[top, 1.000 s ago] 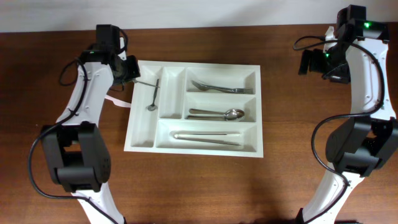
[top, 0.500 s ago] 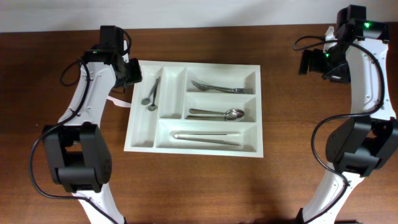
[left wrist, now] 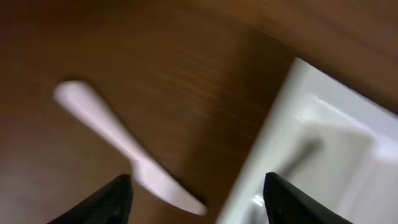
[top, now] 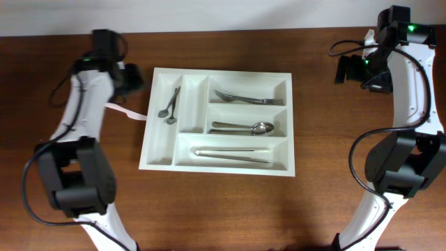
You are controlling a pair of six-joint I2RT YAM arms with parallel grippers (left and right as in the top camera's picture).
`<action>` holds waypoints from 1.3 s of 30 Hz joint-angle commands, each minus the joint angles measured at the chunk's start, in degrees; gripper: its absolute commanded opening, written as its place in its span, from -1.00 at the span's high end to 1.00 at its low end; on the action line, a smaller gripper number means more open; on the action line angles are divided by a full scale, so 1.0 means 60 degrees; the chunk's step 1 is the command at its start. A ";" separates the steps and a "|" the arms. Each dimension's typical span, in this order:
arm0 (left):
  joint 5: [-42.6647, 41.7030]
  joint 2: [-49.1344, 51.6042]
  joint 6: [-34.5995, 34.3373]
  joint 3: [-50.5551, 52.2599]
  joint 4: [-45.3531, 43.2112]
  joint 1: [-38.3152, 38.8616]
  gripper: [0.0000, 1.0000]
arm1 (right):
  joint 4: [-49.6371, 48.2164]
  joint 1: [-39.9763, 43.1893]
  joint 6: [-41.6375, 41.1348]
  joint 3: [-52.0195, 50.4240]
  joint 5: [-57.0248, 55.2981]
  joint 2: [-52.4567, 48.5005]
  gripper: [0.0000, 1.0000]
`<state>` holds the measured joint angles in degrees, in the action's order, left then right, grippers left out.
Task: Pack container
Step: 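Move the left gripper over the white plastic spoon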
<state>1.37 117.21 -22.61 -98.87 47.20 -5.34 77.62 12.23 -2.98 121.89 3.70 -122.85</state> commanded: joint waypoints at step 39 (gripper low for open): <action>0.1071 0.1173 -0.5180 -0.0226 -0.1475 -0.0459 -0.99 | -0.0007 -0.0033 -0.0051 0.0098 -0.0015 0.0146 -0.98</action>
<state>7.14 122.41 -56.58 -99.35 40.93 -11.44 77.62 12.23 -3.01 121.89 3.70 -122.85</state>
